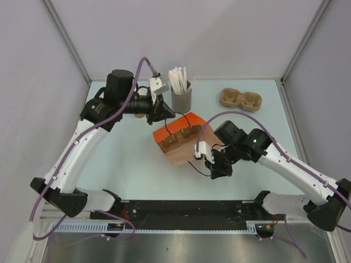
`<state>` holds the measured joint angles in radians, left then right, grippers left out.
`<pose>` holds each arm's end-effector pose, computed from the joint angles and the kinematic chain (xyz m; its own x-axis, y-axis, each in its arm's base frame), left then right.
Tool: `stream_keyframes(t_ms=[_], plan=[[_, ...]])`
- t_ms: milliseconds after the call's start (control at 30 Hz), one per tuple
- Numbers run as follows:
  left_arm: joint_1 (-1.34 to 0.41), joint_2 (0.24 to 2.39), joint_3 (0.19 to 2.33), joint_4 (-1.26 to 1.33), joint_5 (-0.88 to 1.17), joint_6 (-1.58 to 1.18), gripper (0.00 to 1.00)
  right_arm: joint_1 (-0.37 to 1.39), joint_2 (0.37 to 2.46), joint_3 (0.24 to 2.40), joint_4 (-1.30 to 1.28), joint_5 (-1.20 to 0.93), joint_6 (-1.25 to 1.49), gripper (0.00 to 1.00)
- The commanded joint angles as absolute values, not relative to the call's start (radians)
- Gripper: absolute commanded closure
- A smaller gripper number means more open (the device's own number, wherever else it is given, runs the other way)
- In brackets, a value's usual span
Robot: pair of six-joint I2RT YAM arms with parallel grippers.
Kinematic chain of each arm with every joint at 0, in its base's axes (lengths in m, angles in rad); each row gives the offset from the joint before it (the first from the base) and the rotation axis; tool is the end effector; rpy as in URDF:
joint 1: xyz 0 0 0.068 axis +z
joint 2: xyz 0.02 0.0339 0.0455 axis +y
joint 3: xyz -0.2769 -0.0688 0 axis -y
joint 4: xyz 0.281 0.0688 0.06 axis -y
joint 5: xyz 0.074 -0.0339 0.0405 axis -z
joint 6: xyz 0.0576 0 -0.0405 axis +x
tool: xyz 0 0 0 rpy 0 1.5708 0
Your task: Pack the takeout coffee
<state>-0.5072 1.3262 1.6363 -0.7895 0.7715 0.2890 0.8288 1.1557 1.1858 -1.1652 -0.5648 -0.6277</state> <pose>0.2467 -0.1830 0.4719 -0.1331 0.3077 -0.9421 0.9670 0.2488 -0.0554 0.1389 0.1971 0.3241 -0.0405 -0.7783 -0.6266 -0.9873 -0.0652 0.1449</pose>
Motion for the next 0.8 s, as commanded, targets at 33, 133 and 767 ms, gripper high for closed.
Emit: stream_keyframes(t_ms=[33, 133, 767], plan=[[-0.551, 1.301, 1.603, -0.788, 0.893, 0.295, 0.92, 0.831, 1.105, 1.123, -1.115, -0.560, -0.581, 1.00], [-0.580, 1.319, 1.606, -0.795, 0.916, 0.295, 0.91, 0.833, 1.101, 1.121, -1.115, -0.551, -0.584, 1.00], [-0.646, 1.434, 1.701, -0.778, 0.896, 0.229, 0.91, 0.848, 1.063, 1.118, -1.181, -0.361, -0.653, 1.00]])
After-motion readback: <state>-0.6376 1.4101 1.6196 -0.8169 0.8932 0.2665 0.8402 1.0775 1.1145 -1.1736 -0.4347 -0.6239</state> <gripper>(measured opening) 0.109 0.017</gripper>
